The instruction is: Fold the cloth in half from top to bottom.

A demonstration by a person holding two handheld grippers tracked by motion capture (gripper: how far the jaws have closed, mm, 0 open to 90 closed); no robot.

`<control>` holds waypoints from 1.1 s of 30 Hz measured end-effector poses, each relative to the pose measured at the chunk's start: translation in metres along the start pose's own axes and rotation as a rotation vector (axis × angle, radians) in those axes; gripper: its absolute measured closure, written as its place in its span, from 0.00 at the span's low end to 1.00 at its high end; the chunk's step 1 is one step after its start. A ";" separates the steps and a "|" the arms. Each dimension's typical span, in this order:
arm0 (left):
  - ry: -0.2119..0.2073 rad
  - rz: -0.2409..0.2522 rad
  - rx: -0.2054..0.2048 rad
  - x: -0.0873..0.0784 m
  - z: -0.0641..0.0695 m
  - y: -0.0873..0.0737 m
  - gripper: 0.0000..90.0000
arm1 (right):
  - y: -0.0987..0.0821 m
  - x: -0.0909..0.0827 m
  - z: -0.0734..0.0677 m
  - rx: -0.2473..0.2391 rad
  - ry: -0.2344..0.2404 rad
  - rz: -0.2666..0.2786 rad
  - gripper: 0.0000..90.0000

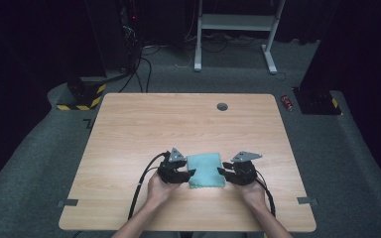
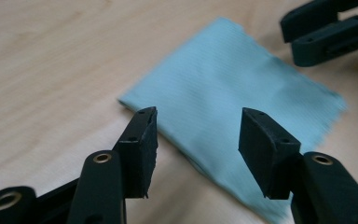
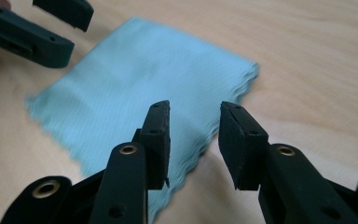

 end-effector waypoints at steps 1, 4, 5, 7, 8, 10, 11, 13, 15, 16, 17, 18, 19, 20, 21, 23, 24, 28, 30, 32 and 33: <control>0.016 -0.004 -0.014 0.003 -0.004 0.003 0.53 | 0.003 0.002 0.002 0.005 -0.018 0.004 0.71; 0.050 -0.014 -0.043 0.011 -0.016 0.009 0.54 | 0.011 0.008 0.009 0.028 -0.054 0.015 0.71; 0.049 -0.018 -0.055 0.013 -0.018 0.010 0.54 | 0.015 0.011 0.012 0.034 -0.070 0.012 0.71; 0.055 -0.028 -0.075 0.020 -0.022 0.013 0.56 | 0.019 0.015 0.016 0.055 -0.081 0.012 0.70; 0.056 -0.033 -0.084 0.022 -0.023 0.014 0.56 | 0.022 0.018 0.019 0.076 -0.085 0.010 0.70; 0.059 -0.049 -0.091 0.026 -0.025 0.017 0.57 | 0.025 0.022 0.022 0.090 -0.093 -0.001 0.70; 0.062 -0.053 -0.089 0.028 -0.026 0.018 0.58 | 0.026 0.025 0.022 0.099 -0.096 -0.004 0.70; 0.072 -0.058 -0.091 0.030 -0.027 0.020 0.58 | 0.029 0.028 0.023 0.097 -0.092 -0.013 0.70; 0.075 -0.060 -0.108 0.032 -0.029 0.020 0.59 | 0.030 0.032 0.024 0.101 -0.086 -0.025 0.70; 0.077 -0.066 -0.113 0.033 -0.030 0.020 0.59 | 0.031 0.034 0.024 0.106 -0.082 -0.032 0.71; 0.080 -0.076 -0.113 0.034 -0.030 0.019 0.59 | 0.031 0.036 0.025 0.109 -0.077 -0.040 0.72; 0.080 -0.078 -0.114 0.035 -0.031 0.018 0.59 | 0.031 0.037 0.025 0.110 -0.070 -0.044 0.73; 0.084 -0.080 -0.107 0.035 -0.032 0.018 0.59 | 0.031 0.038 0.025 0.116 -0.064 -0.045 0.74; 0.080 -0.081 -0.111 0.034 -0.032 0.018 0.58 | 0.031 0.039 0.025 0.117 -0.056 -0.049 0.77; 0.077 -0.080 -0.110 0.035 -0.032 0.018 0.57 | 0.030 0.040 0.025 0.110 -0.048 -0.052 0.80; 0.080 -0.079 -0.090 0.035 -0.032 0.018 0.58 | 0.030 0.042 0.025 0.105 -0.037 -0.063 0.89; 0.071 -0.077 -0.087 0.036 -0.030 0.018 0.61 | 0.029 0.043 0.025 0.104 -0.031 -0.071 0.93; 0.051 -0.117 -0.033 0.040 -0.027 0.023 0.77 | 0.028 0.044 0.025 0.096 -0.024 -0.072 0.98; 0.045 -0.122 -0.029 0.042 -0.027 0.025 0.83 | 0.029 0.044 0.024 0.094 -0.027 -0.074 0.99; 0.032 -0.118 -0.041 0.042 -0.029 0.025 0.89 | 0.029 0.043 0.024 0.095 -0.029 -0.071 0.99; 0.025 -0.113 -0.048 0.042 -0.030 0.025 0.91 | 0.029 0.043 0.024 0.097 -0.029 -0.071 0.99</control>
Point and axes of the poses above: each handheld gripper's, and its own axes: x roughly forward along the jaws, y roughly out of its top, z roughly to its right, the point moved 2 cm from there along x, roughly forward along the jaws, and after that the axes turned 2 degrees about z, right-handed, at the moved point
